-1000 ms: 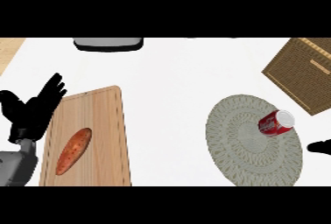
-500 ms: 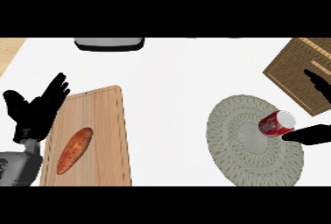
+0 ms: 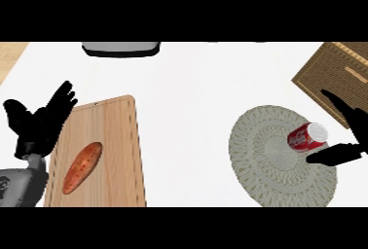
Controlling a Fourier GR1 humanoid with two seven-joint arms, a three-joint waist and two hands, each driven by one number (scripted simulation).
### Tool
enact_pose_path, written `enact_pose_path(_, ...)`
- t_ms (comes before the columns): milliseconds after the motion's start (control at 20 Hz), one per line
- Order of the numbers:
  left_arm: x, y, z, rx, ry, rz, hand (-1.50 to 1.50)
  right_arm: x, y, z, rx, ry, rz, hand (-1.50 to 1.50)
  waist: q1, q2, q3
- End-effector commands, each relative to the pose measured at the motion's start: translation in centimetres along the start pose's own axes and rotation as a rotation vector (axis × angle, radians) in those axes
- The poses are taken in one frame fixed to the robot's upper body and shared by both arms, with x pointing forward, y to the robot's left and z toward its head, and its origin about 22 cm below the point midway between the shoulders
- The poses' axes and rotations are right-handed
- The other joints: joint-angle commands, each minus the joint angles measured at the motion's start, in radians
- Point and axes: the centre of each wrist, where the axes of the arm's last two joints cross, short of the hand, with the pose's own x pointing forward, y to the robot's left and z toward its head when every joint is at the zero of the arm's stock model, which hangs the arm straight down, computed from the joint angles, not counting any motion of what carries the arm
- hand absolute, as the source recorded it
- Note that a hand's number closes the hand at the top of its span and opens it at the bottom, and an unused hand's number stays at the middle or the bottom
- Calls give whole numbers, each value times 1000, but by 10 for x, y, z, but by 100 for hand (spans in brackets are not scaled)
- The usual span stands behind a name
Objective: Pick the can from the placemat and place it in the basket
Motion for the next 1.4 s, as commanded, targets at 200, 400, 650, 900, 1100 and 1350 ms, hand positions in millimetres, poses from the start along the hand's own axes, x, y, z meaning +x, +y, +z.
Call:
enact_pose_path(200,4,-4,1,5,-5,-12,0,-16,-17,16,8,-27,-25,-150,-4,-1,0)
enact_pose_path(400,-14,4,5,14,4,-17,0,-21,11,21,42,-75,-45,-150,-4,-1,0)
enact_pose_path(650,8,9,-4,4,-1,0,0,-12,8,6,54,-95,-40,-150,-2,0,0)
enact_pose_path(900,-4,-17,15,-2,-11,11,0,-24,25,-8,23,-40,26,-150,3,0,0)
enact_pose_path(1100,13,-10,1,6,0,10,0,-19,34,1,50,-6,55,-150,-1,0,0)
enact_pose_path(1350,-8,-9,-14,-6,1,12,0,-17,37,-10,67,-48,124,150,-2,1,0)
